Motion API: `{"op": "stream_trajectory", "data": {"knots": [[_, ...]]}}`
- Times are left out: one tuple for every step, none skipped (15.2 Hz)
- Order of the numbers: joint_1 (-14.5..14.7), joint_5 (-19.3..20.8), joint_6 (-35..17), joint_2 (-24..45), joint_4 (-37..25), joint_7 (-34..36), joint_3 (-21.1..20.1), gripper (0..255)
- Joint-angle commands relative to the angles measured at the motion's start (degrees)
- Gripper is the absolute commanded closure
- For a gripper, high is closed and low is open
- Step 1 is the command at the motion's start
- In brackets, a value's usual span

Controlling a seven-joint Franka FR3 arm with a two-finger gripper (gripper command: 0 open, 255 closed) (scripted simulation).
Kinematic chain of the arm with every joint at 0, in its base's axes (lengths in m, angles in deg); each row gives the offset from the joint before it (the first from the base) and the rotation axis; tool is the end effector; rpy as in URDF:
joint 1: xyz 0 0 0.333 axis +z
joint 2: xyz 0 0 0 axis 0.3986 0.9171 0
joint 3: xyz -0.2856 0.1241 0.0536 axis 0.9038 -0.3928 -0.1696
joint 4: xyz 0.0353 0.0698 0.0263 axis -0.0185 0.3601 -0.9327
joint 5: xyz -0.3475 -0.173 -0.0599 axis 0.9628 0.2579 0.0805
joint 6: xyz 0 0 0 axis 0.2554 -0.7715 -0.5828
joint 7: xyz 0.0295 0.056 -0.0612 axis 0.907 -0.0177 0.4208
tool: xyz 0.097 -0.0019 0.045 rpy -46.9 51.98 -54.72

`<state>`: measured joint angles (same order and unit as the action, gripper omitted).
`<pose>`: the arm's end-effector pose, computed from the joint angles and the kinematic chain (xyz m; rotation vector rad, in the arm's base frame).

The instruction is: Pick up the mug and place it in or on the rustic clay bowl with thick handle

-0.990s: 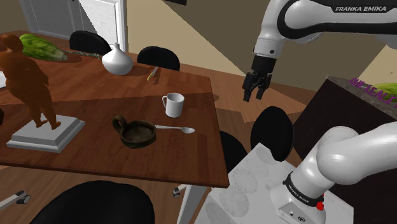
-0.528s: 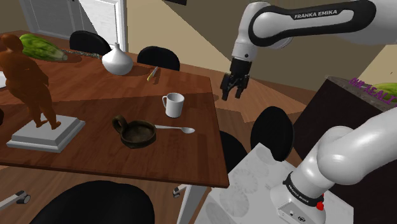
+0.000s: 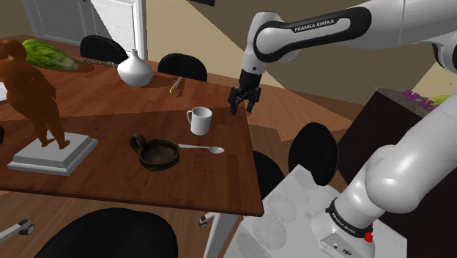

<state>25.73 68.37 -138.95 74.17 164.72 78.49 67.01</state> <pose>0.5031 0.0641 0.4374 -3.0514 0.1399 0.1318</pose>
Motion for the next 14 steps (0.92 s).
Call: {"op": "stream_trajectory", "data": {"knots": [[0.1, 0.6, -1.8, 4.5, -3.6, 0.3, -0.2, 0], [0.2, 0.9, -2.5, 6.5, -5.3, 0.5, -0.4, 0], [0.3, 1.2, -3.2, 8.6, -7.0, 0.7, -0.5, 0], [0.5, 1.6, -3.8, 10.6, -8.9, 0.9, -0.6, 0], [0.6, 2.0, -4.3, 12.7, -10.8, 1.1, -0.7, 0], [0.8, 2.3, -4.8, 14.8, -12.8, 1.4, -0.8, 0], [1.0, 2.7, -5.1, 16.8, -14.9, 1.6, -0.8, 0], [1.1, 3.1, -5.4, 18.9, -17.1, 1.8, -0.8, 0], [1.3, 3.5, -5.6, 21.0, -19.4, 2.0, -0.9, 0], [1.6, 3.9, -5.7, 23.1, -21.7, 2.3, -0.9, 0], [1.7, 4.2, -5.8, 24.4, -23.2, 2.4, -0.9, 0], [1.7, 4.2, -6.5, 24.7, -22.8, 2.4, -0.8, 0], [1.8, 4.2, -7.1, 25.0, -22.4, 2.4, -0.8, 0], [1.8, 4.2, -7.8, 25.3, -22.1, 2.4, -0.8, 0]]}}
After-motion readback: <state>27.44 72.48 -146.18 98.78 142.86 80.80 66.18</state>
